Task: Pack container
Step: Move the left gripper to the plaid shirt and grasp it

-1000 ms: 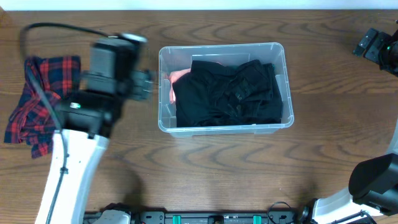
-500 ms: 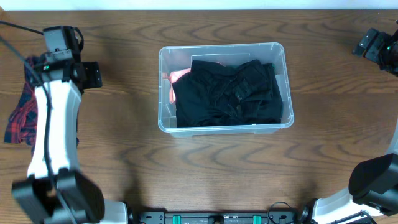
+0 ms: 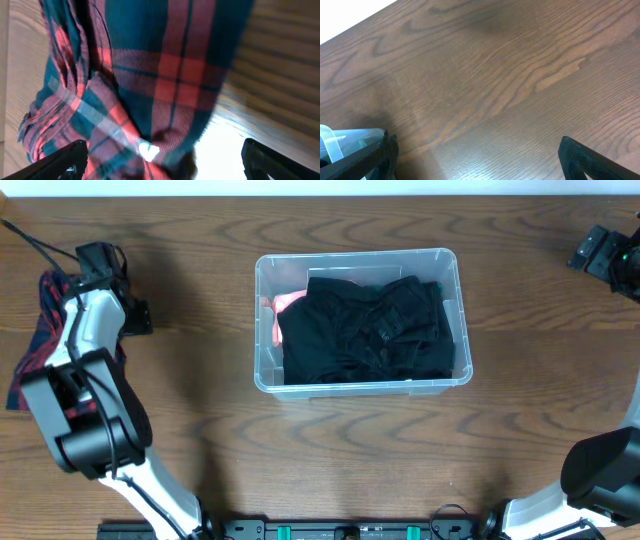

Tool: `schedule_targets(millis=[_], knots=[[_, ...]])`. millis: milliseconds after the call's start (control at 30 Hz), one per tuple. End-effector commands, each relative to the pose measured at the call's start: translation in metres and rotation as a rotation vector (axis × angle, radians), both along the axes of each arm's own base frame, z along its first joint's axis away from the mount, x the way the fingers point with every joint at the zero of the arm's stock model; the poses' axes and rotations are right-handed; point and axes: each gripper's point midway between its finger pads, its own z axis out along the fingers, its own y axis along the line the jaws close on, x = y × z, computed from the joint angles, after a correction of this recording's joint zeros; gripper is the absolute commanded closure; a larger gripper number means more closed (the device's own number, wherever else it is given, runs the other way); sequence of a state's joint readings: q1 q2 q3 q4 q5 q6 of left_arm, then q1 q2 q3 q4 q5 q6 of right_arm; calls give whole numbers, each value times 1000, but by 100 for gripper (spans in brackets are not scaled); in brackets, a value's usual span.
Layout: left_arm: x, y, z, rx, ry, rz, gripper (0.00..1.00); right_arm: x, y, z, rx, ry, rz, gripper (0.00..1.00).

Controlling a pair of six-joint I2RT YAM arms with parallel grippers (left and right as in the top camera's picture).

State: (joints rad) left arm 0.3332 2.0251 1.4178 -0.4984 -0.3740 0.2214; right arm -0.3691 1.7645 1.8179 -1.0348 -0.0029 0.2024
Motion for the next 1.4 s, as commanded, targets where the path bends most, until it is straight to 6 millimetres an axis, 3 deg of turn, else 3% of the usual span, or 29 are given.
schedule_targets(millis=[0, 167, 600, 900, 1367], knots=[[-4, 9, -12, 57, 55, -5, 2, 0, -3, 6, -3, -15, -18, 1], [-8, 23, -24, 142, 110, 12, 2, 0, -3, 6, -3, -14, -19, 1], [-7, 48, -10, 298, 89, 91, 0, 0, -3, 6, -3, -14, -19, 1], [-4, 54, -8, 300, 34, 138, 25, 0, -3, 6, -3, -14, -19, 1], [-20, 86, -12, 301, 7, 234, 26, 0, -3, 6, -3, -14, -19, 1]])
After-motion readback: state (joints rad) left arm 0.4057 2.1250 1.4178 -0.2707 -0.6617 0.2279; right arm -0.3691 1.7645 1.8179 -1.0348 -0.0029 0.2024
